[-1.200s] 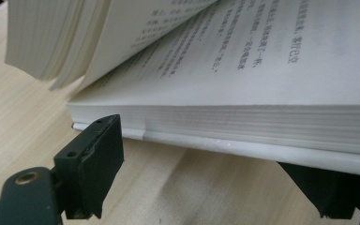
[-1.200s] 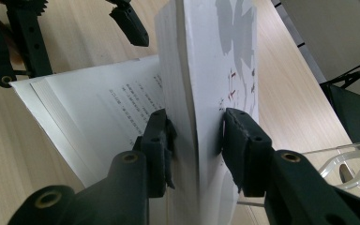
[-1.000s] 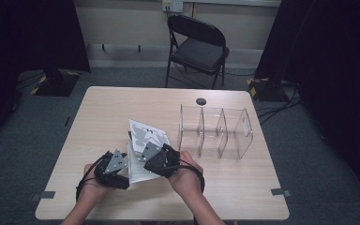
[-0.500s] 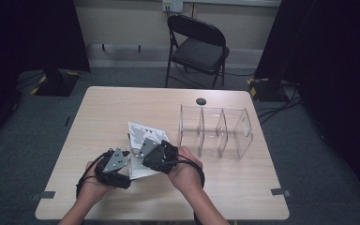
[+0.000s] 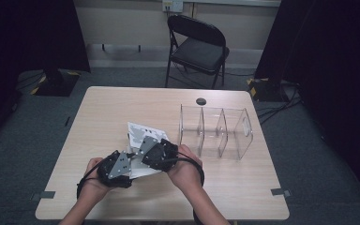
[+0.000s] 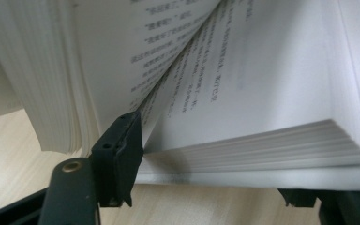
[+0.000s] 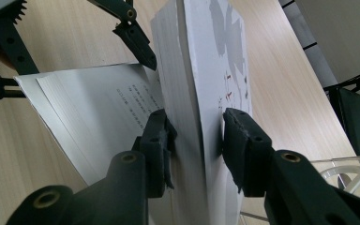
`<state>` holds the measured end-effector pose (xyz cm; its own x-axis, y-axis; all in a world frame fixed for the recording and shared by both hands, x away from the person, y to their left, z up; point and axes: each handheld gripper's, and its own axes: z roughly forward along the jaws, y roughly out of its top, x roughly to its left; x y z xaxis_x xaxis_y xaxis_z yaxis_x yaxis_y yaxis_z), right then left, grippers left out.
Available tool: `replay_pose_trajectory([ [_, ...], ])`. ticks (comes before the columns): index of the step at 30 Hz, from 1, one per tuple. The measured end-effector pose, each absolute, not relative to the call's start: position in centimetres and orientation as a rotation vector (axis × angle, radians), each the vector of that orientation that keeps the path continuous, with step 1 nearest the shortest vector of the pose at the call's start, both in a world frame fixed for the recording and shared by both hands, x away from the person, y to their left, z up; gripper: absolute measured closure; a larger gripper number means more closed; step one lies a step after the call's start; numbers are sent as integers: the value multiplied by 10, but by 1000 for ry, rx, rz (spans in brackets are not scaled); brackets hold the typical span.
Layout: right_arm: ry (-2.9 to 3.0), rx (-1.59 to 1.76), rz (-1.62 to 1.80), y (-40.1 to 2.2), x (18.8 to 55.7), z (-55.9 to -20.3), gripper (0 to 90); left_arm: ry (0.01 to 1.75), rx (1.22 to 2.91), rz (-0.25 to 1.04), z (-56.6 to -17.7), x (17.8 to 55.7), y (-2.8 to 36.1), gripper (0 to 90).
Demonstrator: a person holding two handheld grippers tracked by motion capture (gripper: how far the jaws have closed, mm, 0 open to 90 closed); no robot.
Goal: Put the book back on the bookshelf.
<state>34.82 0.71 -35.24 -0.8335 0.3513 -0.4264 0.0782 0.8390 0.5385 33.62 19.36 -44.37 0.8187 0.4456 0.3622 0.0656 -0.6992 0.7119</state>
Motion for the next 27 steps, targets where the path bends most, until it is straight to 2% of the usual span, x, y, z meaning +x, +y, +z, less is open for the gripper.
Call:
replay_pose_trajectory([
  [6, 2488, 316, 706, 7, 347, -353, 619, 324, 2266, 709, -442, 335, 194, 398],
  [11, 2483, 317, 725, 7, 349, -352, 615, 297, 2312, 798, -431, 331, 189, 546],
  [15, 2502, 306, 752, 9, 347, -349, 588, 295, 2323, 814, -424, 328, 190, 598],
  [20, 2520, 379, 875, 7, 348, -344, 496, 317, 2312, 806, -418, 329, 193, 636],
  [22, 2514, 449, 972, 1, 348, -340, 386, 320, 2321, 810, -416, 329, 192, 647],
  [27, 2475, 558, 1061, -28, 347, -331, 329, 349, 2324, 765, -408, 332, 193, 660],
])
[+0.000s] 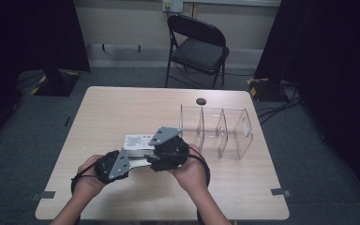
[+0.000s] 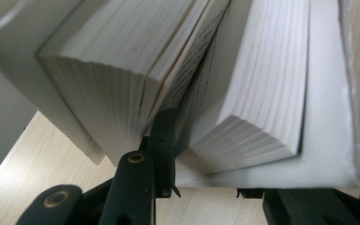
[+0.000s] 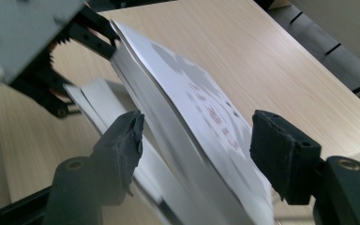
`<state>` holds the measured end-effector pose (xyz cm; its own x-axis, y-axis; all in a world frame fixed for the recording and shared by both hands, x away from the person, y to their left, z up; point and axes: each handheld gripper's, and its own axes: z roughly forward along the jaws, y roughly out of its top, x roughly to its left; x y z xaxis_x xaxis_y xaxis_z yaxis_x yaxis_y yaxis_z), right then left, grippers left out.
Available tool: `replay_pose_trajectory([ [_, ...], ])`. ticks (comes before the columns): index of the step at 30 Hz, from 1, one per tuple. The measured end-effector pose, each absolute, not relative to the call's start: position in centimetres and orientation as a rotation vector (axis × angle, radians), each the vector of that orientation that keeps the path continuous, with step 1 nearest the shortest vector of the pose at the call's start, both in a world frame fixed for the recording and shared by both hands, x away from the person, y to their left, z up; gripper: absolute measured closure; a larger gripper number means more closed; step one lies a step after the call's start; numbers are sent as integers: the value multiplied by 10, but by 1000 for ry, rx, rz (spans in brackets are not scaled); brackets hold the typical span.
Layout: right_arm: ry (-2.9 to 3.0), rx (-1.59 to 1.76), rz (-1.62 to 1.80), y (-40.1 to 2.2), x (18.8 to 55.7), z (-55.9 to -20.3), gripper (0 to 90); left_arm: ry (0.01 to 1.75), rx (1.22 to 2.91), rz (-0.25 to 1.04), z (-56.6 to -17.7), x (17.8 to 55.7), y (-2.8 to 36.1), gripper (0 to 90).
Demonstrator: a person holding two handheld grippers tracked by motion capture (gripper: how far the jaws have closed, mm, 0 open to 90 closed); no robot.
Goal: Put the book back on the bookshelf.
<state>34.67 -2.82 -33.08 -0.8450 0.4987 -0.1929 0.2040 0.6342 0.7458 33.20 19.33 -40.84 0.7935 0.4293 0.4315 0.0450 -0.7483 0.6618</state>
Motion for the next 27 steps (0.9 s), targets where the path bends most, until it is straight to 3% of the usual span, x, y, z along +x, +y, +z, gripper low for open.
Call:
replay_pose_trajectory([
  [10, 2438, 652, 1182, -84, 332, -366, 256, 379, 2366, 664, -387, 334, 200, 689],
  [19, 2606, 791, 1037, -91, 341, -458, 230, 409, 2400, 584, -373, 336, 207, 706],
  [27, 2592, 885, 966, -96, 346, -487, 233, 412, 2433, 565, -365, 339, 206, 725],
])
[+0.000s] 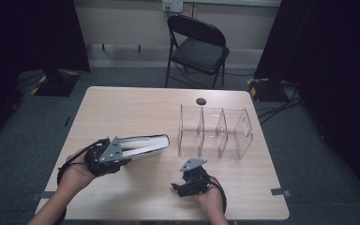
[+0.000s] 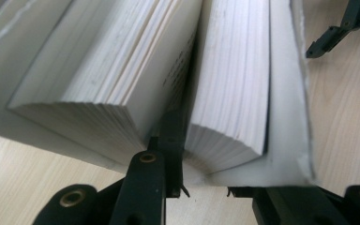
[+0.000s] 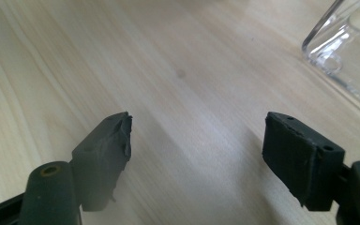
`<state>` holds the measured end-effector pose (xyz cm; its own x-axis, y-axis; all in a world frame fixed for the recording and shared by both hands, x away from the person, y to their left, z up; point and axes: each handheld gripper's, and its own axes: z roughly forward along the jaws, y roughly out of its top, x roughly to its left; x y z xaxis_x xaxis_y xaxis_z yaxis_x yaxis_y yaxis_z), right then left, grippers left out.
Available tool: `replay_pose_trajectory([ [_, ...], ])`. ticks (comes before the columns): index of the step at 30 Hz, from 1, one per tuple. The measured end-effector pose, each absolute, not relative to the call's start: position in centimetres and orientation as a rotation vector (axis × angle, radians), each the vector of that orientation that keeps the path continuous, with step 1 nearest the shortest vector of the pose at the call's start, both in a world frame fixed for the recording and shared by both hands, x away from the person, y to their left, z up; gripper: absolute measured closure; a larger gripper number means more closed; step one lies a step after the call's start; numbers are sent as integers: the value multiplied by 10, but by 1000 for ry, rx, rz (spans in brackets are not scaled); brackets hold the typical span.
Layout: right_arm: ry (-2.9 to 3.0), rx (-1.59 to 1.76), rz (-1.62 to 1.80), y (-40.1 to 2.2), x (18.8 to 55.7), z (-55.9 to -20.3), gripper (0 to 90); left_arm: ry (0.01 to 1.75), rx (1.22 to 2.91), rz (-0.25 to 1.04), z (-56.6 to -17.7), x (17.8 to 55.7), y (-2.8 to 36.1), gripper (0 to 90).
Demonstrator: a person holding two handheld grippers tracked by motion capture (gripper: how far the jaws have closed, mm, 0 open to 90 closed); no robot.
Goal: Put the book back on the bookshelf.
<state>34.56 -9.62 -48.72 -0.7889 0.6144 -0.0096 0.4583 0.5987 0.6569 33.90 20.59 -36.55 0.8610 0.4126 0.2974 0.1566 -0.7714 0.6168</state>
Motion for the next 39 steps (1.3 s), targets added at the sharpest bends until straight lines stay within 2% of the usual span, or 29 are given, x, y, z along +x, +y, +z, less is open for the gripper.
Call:
replay_pose_trajectory([
  [5, 2591, 879, 996, -95, 346, -492, 216, 425, 2434, 544, -362, 338, 207, 735],
  [11, 2517, 881, 1084, -99, 345, -501, 129, 417, 2432, 520, -360, 337, 211, 740],
  [21, 2487, 920, 1077, -95, 349, -501, 122, 408, 2437, 514, -359, 336, 210, 742],
  [39, 2485, 918, 1072, -94, 349, -501, 119, 516, 2487, 445, -348, 351, 207, 750],
])
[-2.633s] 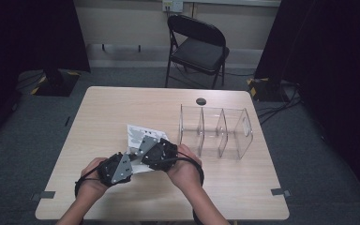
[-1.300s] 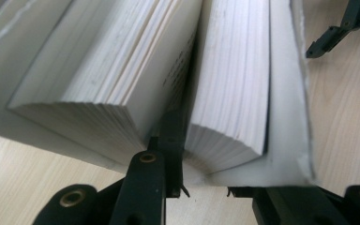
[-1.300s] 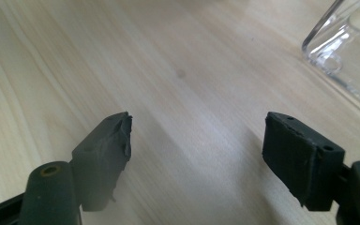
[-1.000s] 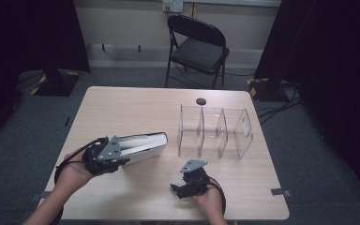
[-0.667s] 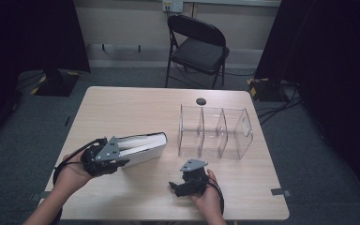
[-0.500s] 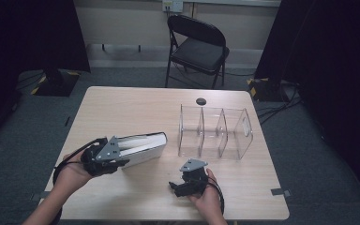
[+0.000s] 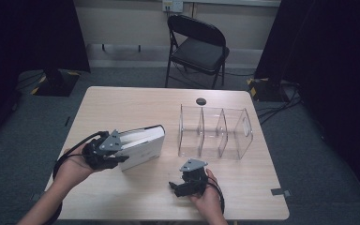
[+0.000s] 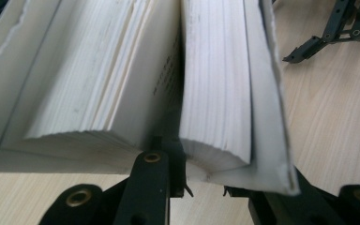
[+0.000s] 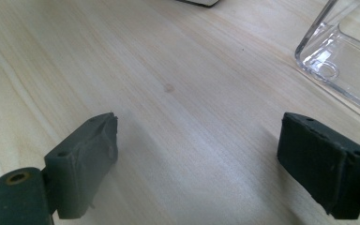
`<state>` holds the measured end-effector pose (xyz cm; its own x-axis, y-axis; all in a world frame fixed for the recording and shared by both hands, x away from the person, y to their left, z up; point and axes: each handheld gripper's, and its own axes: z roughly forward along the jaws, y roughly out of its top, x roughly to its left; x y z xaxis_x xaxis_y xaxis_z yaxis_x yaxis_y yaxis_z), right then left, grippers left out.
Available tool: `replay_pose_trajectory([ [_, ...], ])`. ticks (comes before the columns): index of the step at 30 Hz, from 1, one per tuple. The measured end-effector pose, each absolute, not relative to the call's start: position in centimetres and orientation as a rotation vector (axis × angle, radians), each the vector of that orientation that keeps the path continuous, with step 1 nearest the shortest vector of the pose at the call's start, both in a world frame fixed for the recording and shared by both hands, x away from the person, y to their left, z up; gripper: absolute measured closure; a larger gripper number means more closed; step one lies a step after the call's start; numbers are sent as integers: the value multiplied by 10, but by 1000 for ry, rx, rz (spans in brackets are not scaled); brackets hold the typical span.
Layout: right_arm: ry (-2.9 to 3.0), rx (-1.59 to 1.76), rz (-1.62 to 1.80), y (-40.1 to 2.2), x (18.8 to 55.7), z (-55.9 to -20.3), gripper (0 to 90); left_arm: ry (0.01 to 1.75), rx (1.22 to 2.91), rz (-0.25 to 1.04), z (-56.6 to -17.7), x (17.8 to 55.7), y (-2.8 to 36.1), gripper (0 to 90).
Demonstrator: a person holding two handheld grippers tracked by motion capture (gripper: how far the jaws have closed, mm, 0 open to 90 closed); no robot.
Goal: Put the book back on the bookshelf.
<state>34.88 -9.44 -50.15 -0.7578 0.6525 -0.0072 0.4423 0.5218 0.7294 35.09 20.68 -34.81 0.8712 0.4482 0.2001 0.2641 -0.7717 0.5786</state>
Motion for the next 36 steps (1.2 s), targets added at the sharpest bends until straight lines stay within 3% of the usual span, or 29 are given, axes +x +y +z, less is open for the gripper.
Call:
replay_pose_trajectory([
  [15, 2484, 919, 1072, -94, 349, -501, 119, 626, 2509, 386, -342, 360, 204, 750],
  [36, 2485, 918, 1073, -94, 349, -502, 117, 579, 2565, 350, -339, 358, 204, 751],
])
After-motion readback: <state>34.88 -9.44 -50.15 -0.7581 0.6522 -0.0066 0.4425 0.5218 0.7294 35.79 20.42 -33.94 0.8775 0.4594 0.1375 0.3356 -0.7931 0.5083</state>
